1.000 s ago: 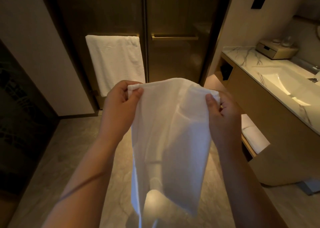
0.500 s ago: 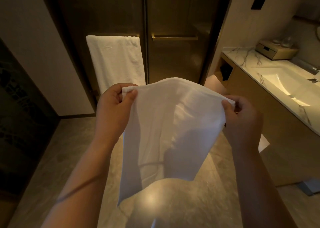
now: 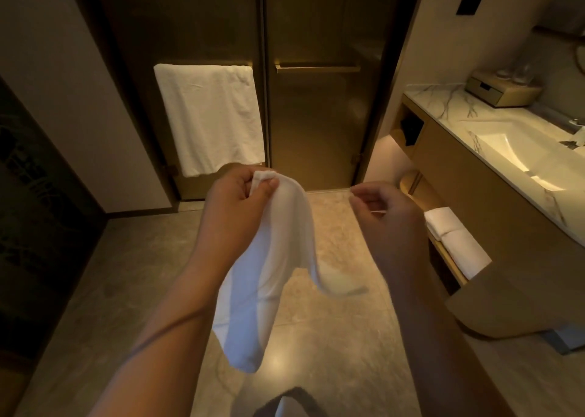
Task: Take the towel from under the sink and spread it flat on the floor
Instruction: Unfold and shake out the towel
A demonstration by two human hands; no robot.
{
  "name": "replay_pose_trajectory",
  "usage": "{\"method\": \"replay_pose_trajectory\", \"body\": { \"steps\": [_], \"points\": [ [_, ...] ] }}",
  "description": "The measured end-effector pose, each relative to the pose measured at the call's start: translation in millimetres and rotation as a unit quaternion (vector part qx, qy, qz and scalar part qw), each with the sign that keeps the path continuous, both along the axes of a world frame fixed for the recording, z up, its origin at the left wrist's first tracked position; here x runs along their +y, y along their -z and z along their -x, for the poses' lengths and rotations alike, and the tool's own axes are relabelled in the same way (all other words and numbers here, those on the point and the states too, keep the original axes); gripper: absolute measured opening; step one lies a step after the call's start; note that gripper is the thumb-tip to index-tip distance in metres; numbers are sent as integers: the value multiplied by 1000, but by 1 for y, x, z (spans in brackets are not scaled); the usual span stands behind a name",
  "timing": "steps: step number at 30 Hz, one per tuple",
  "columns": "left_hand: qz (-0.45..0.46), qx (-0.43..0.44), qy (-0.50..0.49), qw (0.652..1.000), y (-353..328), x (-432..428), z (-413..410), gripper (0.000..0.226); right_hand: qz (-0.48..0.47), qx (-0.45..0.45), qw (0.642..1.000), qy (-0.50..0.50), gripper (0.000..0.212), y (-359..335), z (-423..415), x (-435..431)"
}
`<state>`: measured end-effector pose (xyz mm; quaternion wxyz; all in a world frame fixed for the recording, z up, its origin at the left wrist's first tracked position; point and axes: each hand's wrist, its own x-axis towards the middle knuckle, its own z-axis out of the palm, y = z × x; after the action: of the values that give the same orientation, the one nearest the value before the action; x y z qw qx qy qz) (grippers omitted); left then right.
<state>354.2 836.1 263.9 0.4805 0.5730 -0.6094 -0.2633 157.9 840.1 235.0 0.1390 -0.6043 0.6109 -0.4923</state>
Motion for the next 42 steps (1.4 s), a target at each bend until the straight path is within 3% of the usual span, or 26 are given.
{"method": "replay_pose_trajectory", "body": {
  "steps": [9, 16, 23, 28, 34, 42],
  "points": [
    [-7, 25, 9, 1000, 5, 0, -3, 8, 19, -21, 990, -135, 12, -8, -42, 5],
    [21, 50, 48, 997, 2, 11, 9, 22, 42, -44, 991, -117, 15, -1, -53, 6],
    [-24, 145, 125, 981, -1, 16, 19, 15, 57, -67, 989, -118, 20, -3, -48, 10],
    [-54, 188, 162, 967, -3, 17, 22, 36, 54, -89, 987, -120, 18, -11, -41, 12],
    [-56, 165, 177, 969, -1, 18, 28, 30, 44, -138, 985, -97, 23, -12, -39, 13],
    [-40, 104, 125, 986, 5, 17, 29, 28, 40, -104, 991, -78, 15, -7, -42, 10]
  ]
}}
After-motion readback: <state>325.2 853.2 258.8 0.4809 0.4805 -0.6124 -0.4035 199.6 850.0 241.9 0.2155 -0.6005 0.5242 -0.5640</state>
